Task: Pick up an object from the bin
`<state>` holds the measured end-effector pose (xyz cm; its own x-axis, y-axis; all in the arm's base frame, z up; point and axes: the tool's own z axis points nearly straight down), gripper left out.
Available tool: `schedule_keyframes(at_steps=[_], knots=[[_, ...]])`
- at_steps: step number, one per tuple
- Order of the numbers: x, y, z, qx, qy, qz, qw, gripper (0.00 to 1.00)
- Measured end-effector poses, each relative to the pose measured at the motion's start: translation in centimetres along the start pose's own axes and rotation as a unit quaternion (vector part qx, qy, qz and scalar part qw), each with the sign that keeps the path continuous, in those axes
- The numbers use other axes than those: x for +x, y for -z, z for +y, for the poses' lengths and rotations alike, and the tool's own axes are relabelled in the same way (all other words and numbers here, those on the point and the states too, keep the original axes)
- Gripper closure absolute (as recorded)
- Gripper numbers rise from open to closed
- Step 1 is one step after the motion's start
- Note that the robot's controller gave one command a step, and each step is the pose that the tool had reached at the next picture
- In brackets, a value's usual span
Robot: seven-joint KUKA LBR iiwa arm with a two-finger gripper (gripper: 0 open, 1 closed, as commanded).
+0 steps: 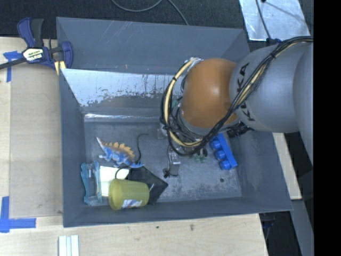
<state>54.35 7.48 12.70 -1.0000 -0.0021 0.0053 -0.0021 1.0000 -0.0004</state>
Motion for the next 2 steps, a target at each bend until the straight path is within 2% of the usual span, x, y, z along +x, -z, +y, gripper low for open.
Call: schedule_keyframes(at_steps=[1, 2], knots=[[-0.17, 0.47, -0.01, -0.001, -0.001, -0.0038, 1.0000, 0.00], [-0.06, 0.07, 0.87, 0.000, -0.019, -0.0023, 0.9998, 0.00]])
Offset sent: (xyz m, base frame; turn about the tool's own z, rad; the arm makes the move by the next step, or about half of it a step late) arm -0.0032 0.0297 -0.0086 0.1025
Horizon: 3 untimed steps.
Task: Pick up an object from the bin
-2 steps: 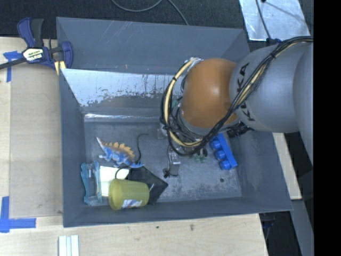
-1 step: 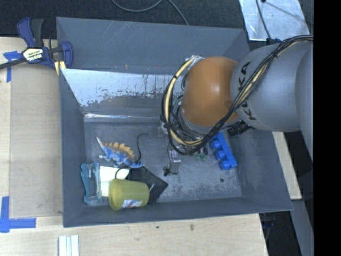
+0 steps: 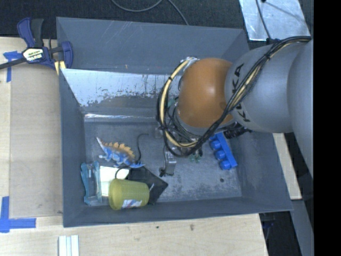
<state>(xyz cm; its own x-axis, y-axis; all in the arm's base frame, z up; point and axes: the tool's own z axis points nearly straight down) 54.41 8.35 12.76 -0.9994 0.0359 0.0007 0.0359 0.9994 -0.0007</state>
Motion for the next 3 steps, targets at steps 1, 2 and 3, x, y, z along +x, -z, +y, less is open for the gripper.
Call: schedule_keyframes(at_steps=[1, 2, 3], knots=[[2.2, 0.7, 2.7, 0.000, -0.052, -0.0006, 0.9986, 0.00], [0.5, -2.2, 5.7, -0.003, -0.129, -0.0048, 0.9916, 0.00], [1.2, -4.1, 6.6, -0.001, -0.126, -0.0044, 0.9921, 0.00]])
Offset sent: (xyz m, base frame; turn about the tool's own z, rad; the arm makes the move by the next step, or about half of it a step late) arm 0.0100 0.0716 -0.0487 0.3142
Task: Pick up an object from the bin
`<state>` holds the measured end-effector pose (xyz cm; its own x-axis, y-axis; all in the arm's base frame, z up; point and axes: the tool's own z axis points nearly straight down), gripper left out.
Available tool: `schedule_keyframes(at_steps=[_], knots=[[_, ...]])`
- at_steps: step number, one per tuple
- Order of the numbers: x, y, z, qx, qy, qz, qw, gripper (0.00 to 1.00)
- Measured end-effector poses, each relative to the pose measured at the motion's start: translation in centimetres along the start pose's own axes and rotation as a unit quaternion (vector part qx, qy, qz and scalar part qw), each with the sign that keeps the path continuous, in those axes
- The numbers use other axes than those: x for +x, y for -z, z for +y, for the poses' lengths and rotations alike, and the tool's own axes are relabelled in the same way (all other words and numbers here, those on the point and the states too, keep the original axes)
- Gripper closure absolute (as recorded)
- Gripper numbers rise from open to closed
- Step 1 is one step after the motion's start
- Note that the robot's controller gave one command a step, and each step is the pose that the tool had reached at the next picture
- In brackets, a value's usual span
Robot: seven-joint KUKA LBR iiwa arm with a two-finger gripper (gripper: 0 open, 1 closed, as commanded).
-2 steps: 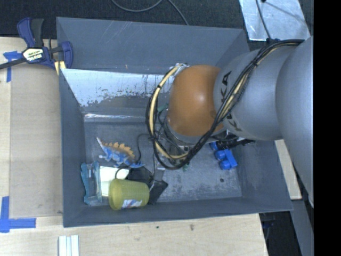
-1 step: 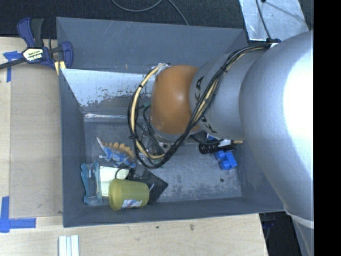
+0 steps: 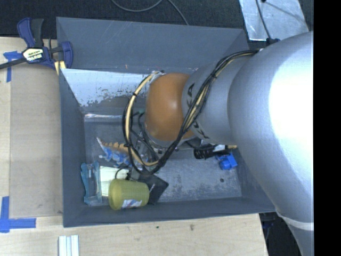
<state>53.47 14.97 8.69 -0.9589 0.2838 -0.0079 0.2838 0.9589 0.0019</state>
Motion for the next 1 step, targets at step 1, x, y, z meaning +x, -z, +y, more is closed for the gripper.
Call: schedule_keyframes(at_steps=[1], knots=[[-0.37, -0.39, 0.09, -0.004, 0.173, -0.0086, 0.9849, 0.00]])
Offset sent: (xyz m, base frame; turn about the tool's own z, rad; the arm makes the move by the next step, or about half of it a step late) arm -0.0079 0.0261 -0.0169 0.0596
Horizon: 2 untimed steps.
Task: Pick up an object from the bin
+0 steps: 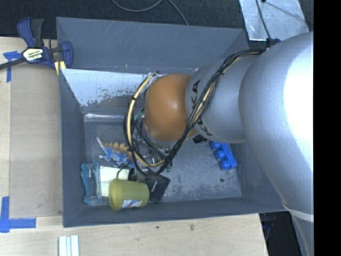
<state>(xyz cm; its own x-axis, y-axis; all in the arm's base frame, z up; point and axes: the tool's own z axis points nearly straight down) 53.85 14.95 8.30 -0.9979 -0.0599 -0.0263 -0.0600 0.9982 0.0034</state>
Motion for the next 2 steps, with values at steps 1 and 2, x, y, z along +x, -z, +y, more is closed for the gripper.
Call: schedule_keyframes(at_steps=[1, 2], knots=[[0.79, -1.11, 2.61, 0.003, -0.202, 0.0041, 0.9793, 1.00], [0.78, -1.10, 2.60, 0.003, -0.202, 0.0041, 0.9793, 1.00]])
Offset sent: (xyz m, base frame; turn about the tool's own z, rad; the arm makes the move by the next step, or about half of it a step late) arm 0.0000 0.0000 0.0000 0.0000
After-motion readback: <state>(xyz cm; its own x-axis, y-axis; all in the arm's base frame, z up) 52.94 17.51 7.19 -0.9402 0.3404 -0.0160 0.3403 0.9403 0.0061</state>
